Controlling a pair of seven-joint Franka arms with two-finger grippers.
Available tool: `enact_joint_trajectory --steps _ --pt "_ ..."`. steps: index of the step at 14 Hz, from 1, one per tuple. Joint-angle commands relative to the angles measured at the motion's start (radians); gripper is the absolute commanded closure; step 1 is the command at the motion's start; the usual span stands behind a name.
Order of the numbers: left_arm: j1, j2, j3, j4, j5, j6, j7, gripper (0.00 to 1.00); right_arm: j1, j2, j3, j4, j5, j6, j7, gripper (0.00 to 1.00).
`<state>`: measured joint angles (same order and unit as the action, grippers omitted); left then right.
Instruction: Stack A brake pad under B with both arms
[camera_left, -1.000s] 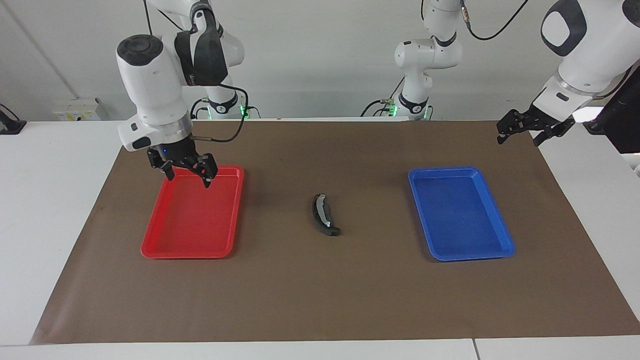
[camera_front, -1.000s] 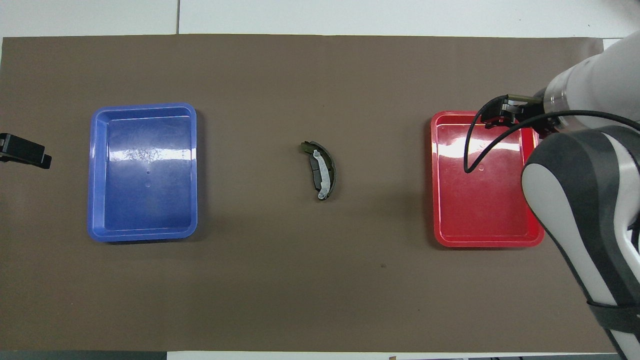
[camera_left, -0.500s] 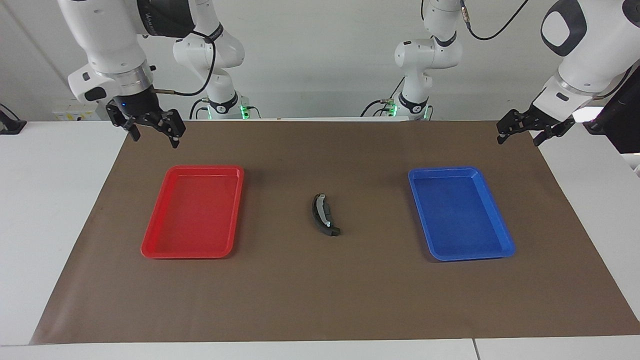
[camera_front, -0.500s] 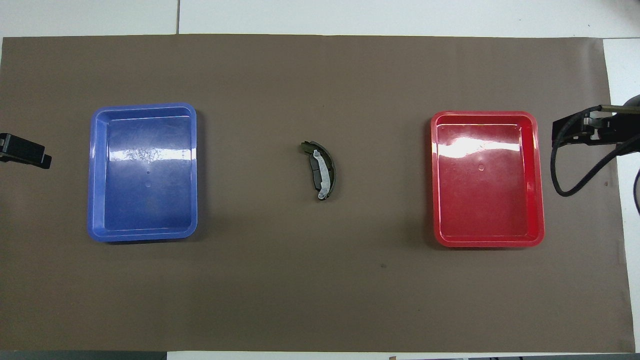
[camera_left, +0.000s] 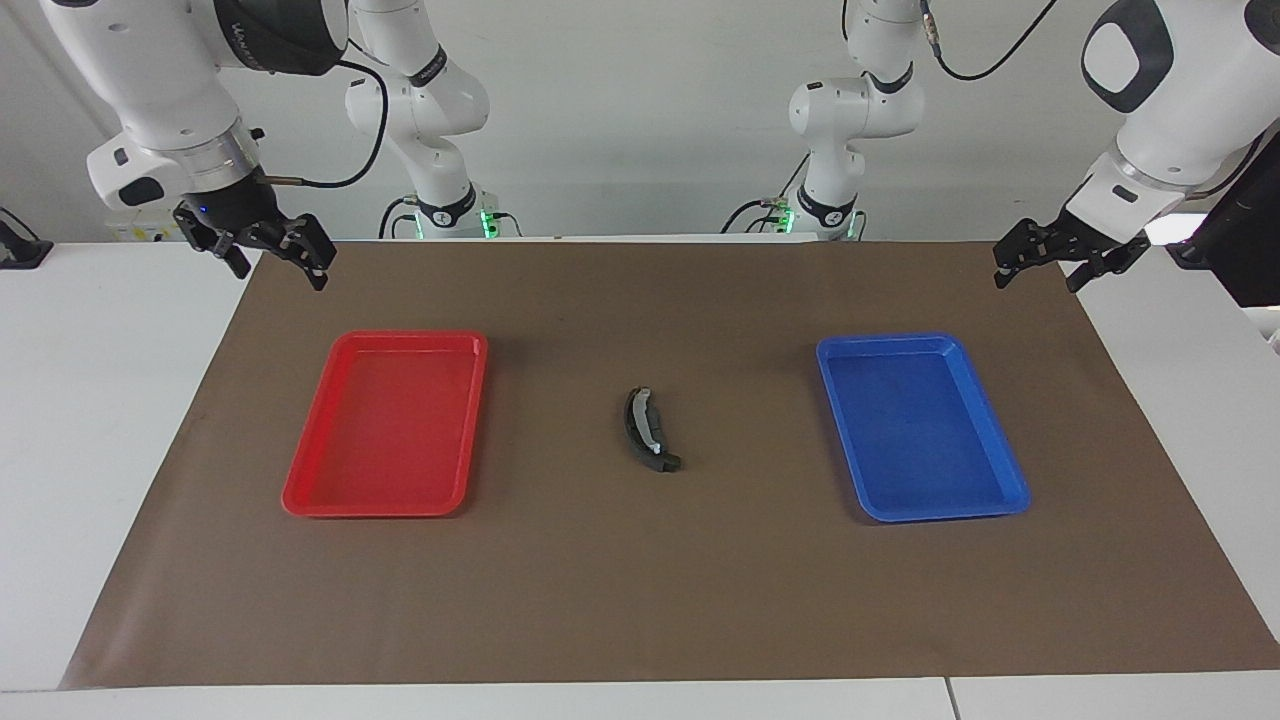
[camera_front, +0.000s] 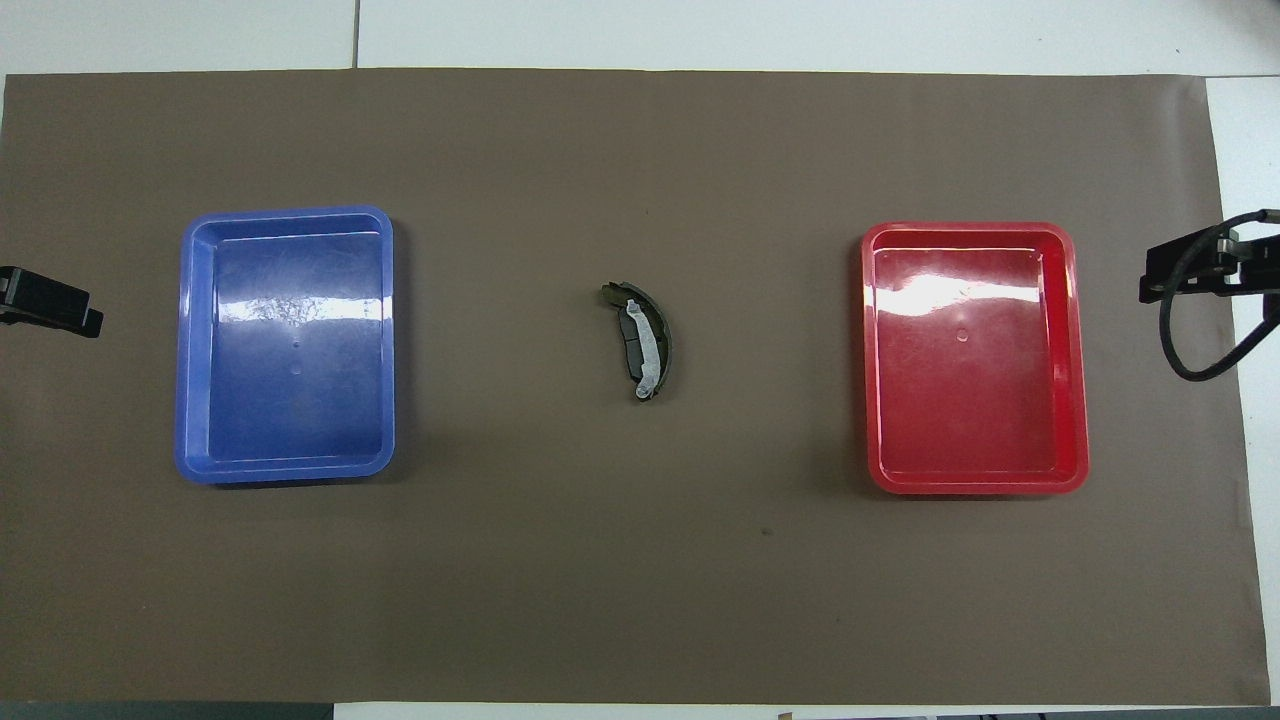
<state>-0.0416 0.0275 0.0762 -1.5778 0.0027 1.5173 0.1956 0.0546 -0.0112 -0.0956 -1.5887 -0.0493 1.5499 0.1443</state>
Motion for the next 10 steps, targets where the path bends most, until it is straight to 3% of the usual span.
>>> enact_joint_trajectory --steps 1,10 --pt "0.008 -0.012 -0.006 -0.005 -0.009 -0.005 0.002 0.0 0.002 -0.003 -0.007 0.0 0.02 -0.011 -0.017 0.0" --pt "0.008 -0.012 -0.006 -0.005 -0.009 -0.005 0.002 0.0 -0.059 -0.004 0.06 0.007 0.02 -0.02 -0.018 0.0"
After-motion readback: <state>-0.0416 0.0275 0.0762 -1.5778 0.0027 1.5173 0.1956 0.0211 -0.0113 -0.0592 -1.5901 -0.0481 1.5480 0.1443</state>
